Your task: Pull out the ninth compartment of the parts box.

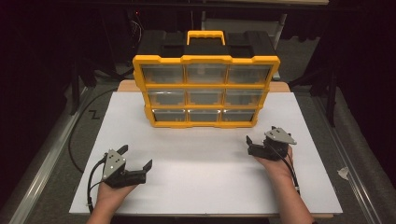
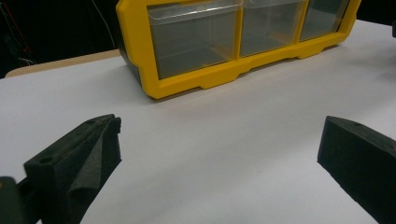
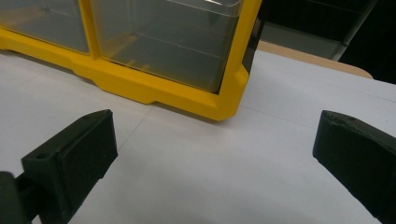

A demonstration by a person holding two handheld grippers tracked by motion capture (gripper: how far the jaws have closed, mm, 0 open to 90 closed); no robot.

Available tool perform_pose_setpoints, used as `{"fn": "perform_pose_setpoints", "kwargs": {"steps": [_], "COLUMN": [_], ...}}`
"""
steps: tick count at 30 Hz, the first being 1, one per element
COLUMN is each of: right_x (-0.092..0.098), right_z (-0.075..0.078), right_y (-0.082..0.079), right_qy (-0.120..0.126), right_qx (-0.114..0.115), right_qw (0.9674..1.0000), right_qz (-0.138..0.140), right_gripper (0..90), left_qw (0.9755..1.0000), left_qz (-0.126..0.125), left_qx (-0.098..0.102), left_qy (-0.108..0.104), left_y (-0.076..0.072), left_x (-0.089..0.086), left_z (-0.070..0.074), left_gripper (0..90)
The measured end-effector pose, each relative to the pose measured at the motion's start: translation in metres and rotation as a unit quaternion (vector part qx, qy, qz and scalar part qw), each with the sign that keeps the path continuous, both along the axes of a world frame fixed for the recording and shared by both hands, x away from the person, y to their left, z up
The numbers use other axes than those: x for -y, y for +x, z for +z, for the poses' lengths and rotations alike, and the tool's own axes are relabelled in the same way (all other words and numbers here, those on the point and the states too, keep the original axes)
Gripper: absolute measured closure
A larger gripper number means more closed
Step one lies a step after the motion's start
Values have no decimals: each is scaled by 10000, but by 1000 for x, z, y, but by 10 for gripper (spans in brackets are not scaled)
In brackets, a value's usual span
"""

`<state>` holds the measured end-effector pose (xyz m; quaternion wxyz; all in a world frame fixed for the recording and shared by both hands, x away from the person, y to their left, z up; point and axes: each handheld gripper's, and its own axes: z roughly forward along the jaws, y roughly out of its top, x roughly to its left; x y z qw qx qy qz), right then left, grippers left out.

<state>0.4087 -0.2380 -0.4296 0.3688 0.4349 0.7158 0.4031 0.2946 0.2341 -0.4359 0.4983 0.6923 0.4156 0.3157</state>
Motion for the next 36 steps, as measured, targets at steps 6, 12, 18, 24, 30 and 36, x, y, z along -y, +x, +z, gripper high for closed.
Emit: {"fn": "perform_pose_setpoints", "kwargs": {"steps": [6,12,18,24,30,36], "right_x": [2,6,12,20,20,15], "right_z": [2,5,4,4,3,3], "right_y": [0,-3,-12,-22,-22,-23], "right_qy": [-148,-176,-384,-537,-692,-837], "right_qx": [11,4,-22,27,32,65], "right_qw": [9999,9998,9992,9985,9976,9965], "right_qz": [-64,-122,-93,-78,-49,15], "right_gripper": [11,11,10,10,10,10], "left_qw": [9999,10000,9999,10000,10000,9999], "left_qz": [-80,39,62,14,51,59], "left_qx": [-111,-32,-95,-7,70,108], "left_qy": [-62,-36,-42,28,-15,-5], "left_y": [1,-3,-3,-5,-4,-4], "left_x": [-1,0,-1,2,2,2], "left_z": [1,4,4,0,-2,-2], "left_gripper": [2,6,6,7,1,1]}}
